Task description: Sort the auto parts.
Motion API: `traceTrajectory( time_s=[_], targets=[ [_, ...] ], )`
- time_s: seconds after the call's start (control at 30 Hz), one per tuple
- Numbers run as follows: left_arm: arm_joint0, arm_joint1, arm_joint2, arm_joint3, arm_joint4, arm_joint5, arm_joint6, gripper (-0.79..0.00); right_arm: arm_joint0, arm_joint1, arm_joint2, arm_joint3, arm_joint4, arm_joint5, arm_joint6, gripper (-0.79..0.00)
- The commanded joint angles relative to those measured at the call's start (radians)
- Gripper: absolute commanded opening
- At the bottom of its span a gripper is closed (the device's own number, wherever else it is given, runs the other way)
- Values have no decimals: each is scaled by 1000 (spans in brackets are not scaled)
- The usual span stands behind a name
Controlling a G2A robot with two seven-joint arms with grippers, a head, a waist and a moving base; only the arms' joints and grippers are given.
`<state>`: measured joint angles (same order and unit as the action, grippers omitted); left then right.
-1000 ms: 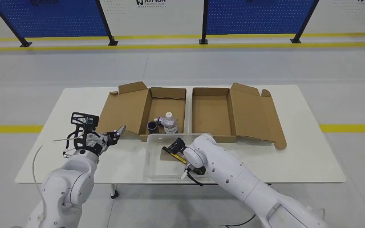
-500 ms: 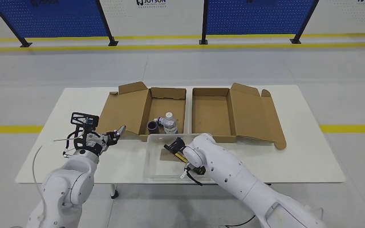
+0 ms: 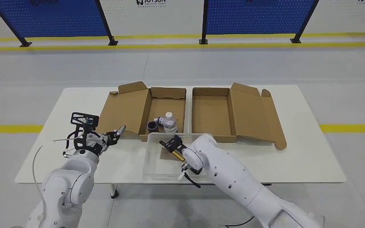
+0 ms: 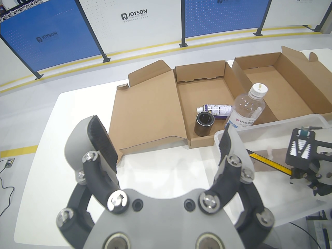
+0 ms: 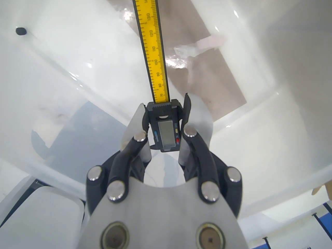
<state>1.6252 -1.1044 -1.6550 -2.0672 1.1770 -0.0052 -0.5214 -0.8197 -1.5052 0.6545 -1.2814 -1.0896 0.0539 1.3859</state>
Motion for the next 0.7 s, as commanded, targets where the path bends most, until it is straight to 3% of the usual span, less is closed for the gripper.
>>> traceTrajectory(
  time_s=[0.0,0.47,0.67],
  targets=[
    [0,0,0,0,0,0,0,0,-15,7,14,-40,-13,4,7,-785],
    [0,0,0,0,0,0,0,0,-170,68,189,-412,-70,4,20,-785],
    [0,0,0,0,0,0,0,0,-227,83,272,-511,-37,10,-27,-785]
  ],
)
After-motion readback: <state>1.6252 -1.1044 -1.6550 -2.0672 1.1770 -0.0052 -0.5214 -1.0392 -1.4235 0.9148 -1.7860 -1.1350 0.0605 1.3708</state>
